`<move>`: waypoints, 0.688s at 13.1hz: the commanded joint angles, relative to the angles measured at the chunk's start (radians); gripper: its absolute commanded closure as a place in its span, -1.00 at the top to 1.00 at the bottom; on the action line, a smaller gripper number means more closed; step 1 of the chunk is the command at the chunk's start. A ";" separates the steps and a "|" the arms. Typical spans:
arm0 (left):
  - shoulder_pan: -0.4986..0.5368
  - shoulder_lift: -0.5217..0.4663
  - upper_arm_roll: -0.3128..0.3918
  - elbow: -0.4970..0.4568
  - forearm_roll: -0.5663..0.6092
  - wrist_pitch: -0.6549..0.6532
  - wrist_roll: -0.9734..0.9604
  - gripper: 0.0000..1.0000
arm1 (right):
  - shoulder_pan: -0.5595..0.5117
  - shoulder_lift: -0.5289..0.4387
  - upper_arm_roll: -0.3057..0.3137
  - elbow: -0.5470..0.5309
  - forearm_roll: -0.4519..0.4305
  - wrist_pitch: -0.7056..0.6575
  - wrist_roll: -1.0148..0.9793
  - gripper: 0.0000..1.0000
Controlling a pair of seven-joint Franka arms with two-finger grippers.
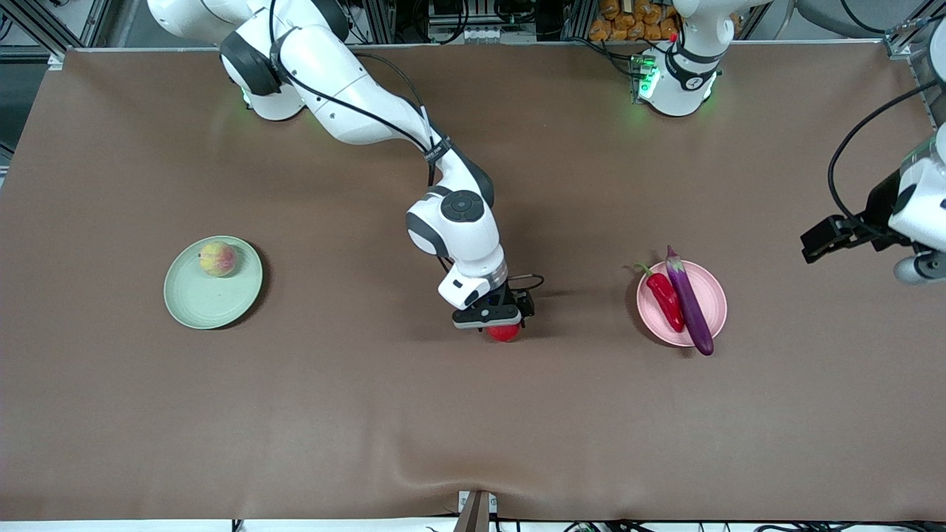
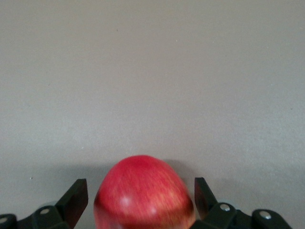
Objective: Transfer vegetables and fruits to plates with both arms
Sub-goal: 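Carry the pomegranate to the green plate while the left gripper withdraws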
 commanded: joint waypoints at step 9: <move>-0.259 -0.184 0.381 -0.156 -0.187 -0.050 0.198 1.00 | -0.027 -0.037 -0.001 0.043 0.025 -0.130 0.000 -1.00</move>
